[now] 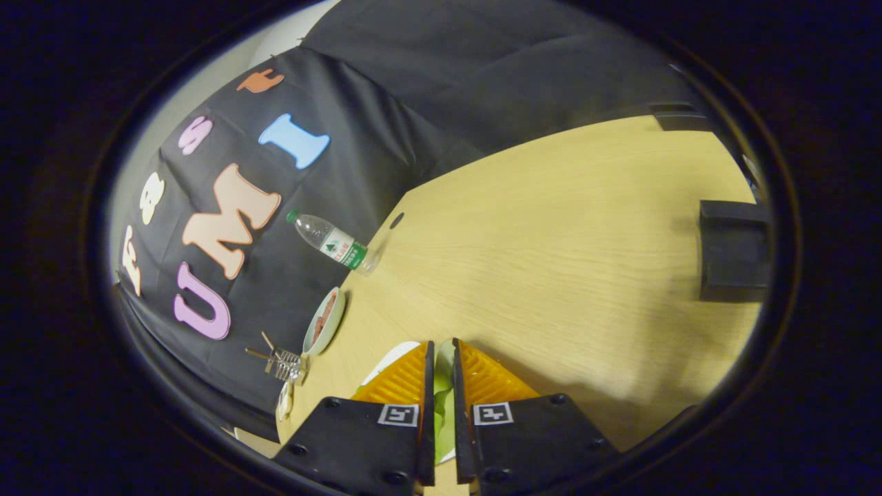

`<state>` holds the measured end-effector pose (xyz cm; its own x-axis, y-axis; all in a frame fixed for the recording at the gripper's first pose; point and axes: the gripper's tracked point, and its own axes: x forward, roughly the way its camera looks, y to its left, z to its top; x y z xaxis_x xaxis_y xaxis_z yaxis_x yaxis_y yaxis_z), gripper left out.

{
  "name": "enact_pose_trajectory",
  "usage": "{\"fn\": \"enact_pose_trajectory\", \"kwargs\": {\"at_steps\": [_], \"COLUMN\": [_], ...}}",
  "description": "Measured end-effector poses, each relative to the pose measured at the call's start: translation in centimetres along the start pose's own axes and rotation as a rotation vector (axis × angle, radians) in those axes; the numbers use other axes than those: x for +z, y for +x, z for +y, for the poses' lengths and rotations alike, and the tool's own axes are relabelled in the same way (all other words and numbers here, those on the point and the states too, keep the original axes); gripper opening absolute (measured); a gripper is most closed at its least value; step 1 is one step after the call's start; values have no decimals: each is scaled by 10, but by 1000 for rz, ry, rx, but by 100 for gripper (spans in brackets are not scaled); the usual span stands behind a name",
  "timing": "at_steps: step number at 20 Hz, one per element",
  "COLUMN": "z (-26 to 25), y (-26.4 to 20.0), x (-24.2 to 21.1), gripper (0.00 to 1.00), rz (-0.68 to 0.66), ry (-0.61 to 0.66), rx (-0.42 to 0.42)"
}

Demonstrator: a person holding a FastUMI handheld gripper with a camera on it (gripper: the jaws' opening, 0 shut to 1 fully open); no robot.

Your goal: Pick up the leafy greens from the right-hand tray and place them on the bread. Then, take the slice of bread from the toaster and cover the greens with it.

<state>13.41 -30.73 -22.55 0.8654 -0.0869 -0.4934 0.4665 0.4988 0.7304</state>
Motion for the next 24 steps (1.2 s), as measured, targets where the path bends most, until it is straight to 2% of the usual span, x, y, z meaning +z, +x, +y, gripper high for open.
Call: {"fn": "enact_pose_trajectory", "kwargs": {"at_steps": [2, 3, 10, 15, 19, 24], "z": [1, -2, -3, 24, 72, 142], "y": [1, 2, -5, -18, -40, -72], "x": [4, 6, 10, 26, 49, 48], "gripper": [15, 4, 4, 3, 4, 3], "rz": [-19, -17, -51, -98, -162, -181], "ry": [22, 29, 87, 126, 203, 392], "rx": [22, 11, 2, 49, 152, 312]}}
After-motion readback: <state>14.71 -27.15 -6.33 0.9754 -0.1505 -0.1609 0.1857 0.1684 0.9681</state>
